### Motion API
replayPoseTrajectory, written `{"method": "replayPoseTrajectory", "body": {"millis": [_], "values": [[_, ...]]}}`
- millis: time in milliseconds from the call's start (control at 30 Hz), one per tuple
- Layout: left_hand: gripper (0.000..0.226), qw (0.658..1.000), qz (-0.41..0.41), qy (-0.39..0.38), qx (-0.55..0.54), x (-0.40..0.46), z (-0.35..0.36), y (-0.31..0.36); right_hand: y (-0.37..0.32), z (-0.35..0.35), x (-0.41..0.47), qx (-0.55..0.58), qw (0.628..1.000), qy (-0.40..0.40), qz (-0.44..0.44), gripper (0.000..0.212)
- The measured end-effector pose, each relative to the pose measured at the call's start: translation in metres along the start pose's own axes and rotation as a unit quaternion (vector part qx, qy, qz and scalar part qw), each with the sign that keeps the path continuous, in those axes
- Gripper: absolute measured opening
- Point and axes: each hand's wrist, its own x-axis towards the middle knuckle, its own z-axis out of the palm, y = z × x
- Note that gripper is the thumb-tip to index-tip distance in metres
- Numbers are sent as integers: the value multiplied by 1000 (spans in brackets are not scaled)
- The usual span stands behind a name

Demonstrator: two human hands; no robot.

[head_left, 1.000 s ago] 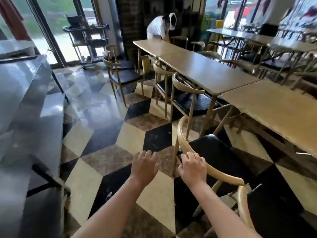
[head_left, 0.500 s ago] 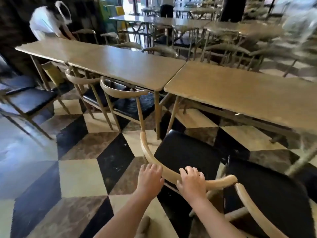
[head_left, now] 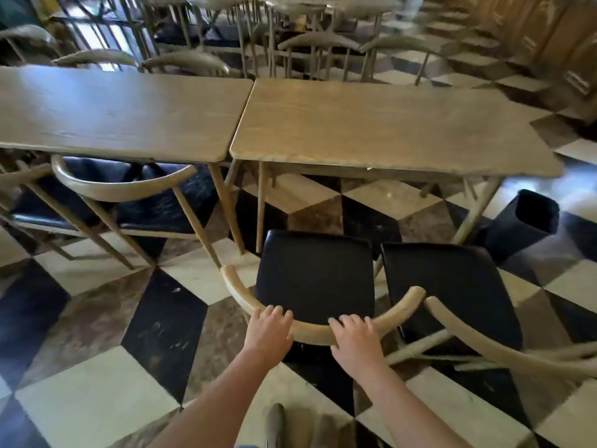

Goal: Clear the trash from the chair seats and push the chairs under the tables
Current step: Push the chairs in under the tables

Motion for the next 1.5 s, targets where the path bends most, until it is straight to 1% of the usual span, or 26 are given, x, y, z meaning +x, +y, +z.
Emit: {"method": "replayPoseTrajectory", "body": {"millis": [100,233,300,433,533,700,833,1067,1200,1267,1367,1500], "values": [[35,1000,17,-15,-4,10,7,-6,1,13,2,11,1000,-5,1,48],[31,999,42,-22,-23,20,15,-17,4,16,9,36,999,11,8,42],[31,997,55,-30,-42,27,15,-23,8,13,16,45,999,10,10,37],[35,994,74,-49,-65,37,14,-32,16,7,25,27,999,-5,-20,35],[38,993,82,-50,-72,41,14,-38,16,6,28,11,1000,4,-22,34],[39,994,72,-32,-80,58,11,-41,20,-4,41,4,1000,10,-13,33],[40,994,78,-35,-71,83,5,-43,30,-14,61,4,1000,16,-16,36],[41,995,51,-27,-81,150,-18,-50,57,-35,127,8,999,26,-26,33],[41,995,33,-36,-82,189,-32,-52,72,-50,164,7,999,31,-28,34],[42,996,26,-31,-76,208,-38,-54,80,-56,184,23,998,43,-39,32],[44,997,25,-40,-69,234,-48,-58,92,-61,213,38,997,41,-52,33],[47,996,33,-64,-55,266,-59,-68,100,-73,242,9,997,39,-63,32]]}}
